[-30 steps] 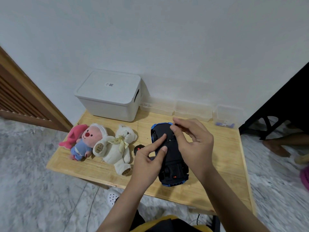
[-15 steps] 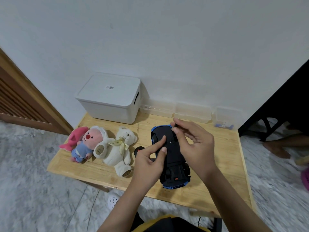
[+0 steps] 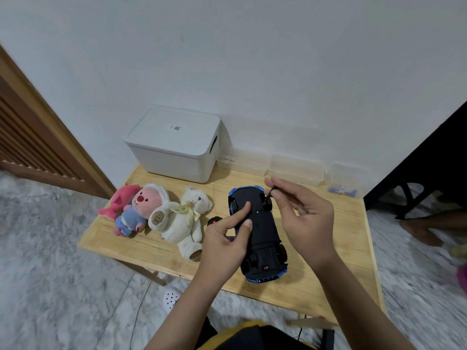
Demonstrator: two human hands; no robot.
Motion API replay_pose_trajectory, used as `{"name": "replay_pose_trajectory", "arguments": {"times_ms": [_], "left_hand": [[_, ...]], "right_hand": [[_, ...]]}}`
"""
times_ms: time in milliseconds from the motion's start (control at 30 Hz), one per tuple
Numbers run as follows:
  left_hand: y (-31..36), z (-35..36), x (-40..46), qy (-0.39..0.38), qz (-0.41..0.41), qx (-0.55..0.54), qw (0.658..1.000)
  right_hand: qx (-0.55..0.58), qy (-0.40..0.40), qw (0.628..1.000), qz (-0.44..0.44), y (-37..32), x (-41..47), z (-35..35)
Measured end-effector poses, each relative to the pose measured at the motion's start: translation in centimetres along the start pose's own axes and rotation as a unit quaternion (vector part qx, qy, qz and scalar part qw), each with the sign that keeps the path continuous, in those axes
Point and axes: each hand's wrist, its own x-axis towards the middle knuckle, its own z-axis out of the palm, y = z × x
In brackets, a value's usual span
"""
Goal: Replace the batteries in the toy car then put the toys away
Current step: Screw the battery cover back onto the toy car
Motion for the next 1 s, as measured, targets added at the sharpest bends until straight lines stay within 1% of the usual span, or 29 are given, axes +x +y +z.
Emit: {"name": "replay_pose_trajectory", "arguments": {"times_ms": [100,333,500,700,800,833,933,1000], "left_hand": [[0.15,-0.05,-0.12,-0.002,-0.006,-0.009,1.0],[0.41,-0.13,-0.42,0.007,0.001,-0.011,1.0],[0.57,-0.15,-0.35,0.014,-0.001,-0.015,1.0],[0.36,-0.22,-0.3,0.021,-0.002,-0.016,1.0],[0.26,-0.28,-0.12,0.028,0.001,-0.011,1.0],[0.26,-0.31,-0.09,0.029,0.001,-0.011,1.0],[0.18,-0.34,-0.02,0.028,0.001,-0.008,1.0],[0.04,-0.31,-0.02,0.026,-0.003,-0.009,1.0]], "right_hand": [[0.013,0.015,1.0,0.005,-0.08,0.02,0.14],[-0.012,0.012,1.0,-0.01,0.16,-0.07,0.01],[0.018,0.021,1.0,-0.012,-0.04,-0.27,0.04],[0.0,-0.003,1.0,0.009,-0.03,0.29,-0.02],[-0.028,-0.011,0.999,-0.028,0.07,0.22,-0.11],[-0.026,-0.01,0.999,-0.029,0.12,0.12,-0.17],[-0.002,0.004,1.0,-0.009,0.06,-0.04,-0.13],[-0.006,0.003,1.0,-0.008,-0.11,0.14,-0.04]]}}
